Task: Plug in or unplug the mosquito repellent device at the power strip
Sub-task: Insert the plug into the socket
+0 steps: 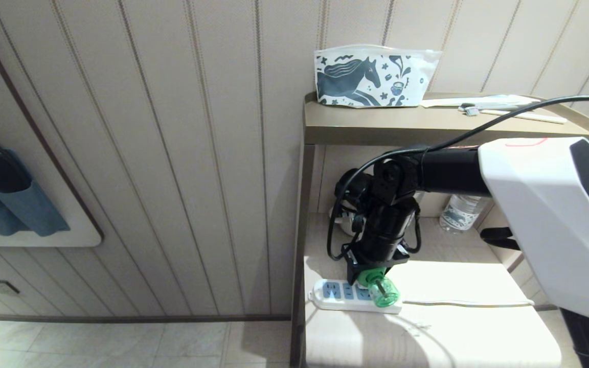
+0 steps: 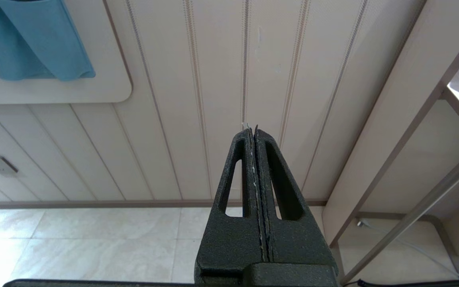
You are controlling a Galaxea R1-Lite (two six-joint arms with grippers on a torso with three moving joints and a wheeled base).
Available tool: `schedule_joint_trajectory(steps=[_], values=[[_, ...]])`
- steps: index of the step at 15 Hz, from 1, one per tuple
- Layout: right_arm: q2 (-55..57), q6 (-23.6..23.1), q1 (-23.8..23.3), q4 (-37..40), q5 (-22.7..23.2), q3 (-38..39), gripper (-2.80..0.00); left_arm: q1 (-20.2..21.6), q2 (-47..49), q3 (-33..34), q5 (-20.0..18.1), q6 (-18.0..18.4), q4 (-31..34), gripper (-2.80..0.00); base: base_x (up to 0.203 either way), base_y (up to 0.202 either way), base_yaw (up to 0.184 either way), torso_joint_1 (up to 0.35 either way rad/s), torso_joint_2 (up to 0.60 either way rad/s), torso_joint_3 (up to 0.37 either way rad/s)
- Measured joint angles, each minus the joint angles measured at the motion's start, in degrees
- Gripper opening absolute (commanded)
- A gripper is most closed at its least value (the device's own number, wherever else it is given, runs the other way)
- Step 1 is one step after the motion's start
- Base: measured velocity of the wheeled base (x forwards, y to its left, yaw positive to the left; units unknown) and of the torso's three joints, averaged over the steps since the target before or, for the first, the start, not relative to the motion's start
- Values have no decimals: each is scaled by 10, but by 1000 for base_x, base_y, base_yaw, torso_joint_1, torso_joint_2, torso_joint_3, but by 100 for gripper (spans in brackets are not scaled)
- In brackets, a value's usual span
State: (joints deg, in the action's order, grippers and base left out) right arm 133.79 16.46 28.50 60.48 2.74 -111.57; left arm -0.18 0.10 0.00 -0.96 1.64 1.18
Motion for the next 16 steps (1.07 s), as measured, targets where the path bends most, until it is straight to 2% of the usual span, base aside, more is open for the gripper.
schedule_joint_trajectory(steps=[13, 14, 16], values=[[-37, 16, 4, -4, 1, 39, -280, 0, 0, 0, 0, 0, 0, -280, 0, 0, 0, 0, 0, 0], [-41, 16, 5, -5, 0, 41, 0, 0, 0, 0, 0, 0, 0, -280, 0, 0, 0, 0, 0, 0], [-52, 16, 7, -5, -3, 46, 0, 0, 0, 0, 0, 0, 0, -280, 0, 0, 0, 0, 0, 0]])
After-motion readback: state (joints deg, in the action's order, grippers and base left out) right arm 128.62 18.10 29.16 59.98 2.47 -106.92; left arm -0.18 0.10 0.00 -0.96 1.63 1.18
